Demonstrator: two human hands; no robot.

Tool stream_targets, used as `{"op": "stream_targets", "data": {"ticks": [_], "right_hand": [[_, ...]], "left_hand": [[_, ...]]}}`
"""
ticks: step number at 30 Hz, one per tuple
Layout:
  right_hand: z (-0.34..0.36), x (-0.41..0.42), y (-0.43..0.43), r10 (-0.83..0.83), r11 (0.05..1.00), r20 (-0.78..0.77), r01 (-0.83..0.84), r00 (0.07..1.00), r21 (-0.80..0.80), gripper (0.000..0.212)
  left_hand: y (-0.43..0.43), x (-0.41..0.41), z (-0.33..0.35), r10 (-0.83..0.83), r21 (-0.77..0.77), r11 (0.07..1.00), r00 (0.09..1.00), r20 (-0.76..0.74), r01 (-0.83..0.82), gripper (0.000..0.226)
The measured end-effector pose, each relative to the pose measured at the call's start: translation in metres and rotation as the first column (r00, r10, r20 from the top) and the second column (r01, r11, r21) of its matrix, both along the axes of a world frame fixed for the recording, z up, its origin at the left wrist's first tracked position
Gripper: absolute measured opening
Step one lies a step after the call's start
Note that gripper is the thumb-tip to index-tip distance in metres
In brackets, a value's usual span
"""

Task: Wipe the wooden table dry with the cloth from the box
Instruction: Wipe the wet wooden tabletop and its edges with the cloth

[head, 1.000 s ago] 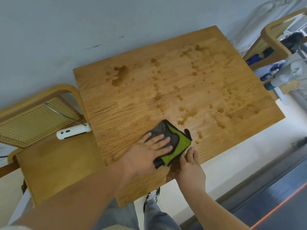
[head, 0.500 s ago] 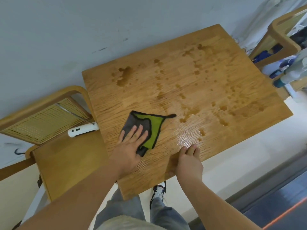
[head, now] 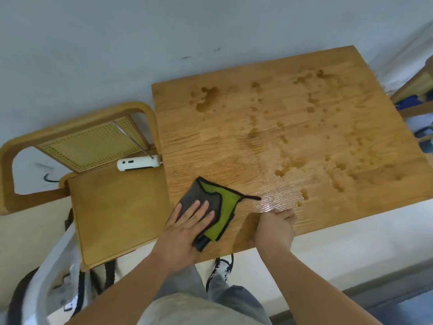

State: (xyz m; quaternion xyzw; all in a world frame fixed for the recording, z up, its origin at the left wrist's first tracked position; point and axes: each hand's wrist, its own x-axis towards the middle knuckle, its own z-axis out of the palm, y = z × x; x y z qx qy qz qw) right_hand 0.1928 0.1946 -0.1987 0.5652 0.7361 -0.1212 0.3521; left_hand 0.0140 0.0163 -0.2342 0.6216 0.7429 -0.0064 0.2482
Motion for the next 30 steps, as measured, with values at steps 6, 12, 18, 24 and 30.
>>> {"op": "stream_targets", "data": {"ticks": [6, 12, 18, 24, 30], "right_hand": [[-0.005, 0.008, -0.003, -0.051, 0.998, -0.069, 0.053, 0.996, 0.033, 0.101], [0.008, 0.007, 0.0, -0.063, 0.998, -0.094, 0.062, 0.994, -0.013, 0.123], [0.007, 0.01, -0.002, -0.046, 0.999, -0.071, 0.046, 0.996, -0.011, 0.113], [0.0, 0.01, -0.001, -0.04, 0.999, -0.101, 0.043, 0.994, 0.029, 0.092], [0.002, 0.012, -0.005, -0.079, 0.996, -0.134, 0.083, 0.988, 0.023, 0.1]], "left_hand": [[-0.018, 0.085, -0.008, 0.069, 0.031, 0.997, 0.997, -0.042, -0.067, 0.102], [0.016, -0.018, -0.003, 0.042, 0.022, 0.999, 0.998, -0.048, -0.041, 0.084], [0.051, 0.051, 0.007, 0.226, -0.059, 0.972, 0.973, -0.038, -0.227, 0.094], [0.062, -0.024, 0.008, -0.448, -0.008, 0.894, 0.894, 0.001, 0.448, 0.077], [0.107, 0.008, 0.0, 0.336, -0.012, 0.941, 0.94, -0.057, -0.337, 0.085]]}}
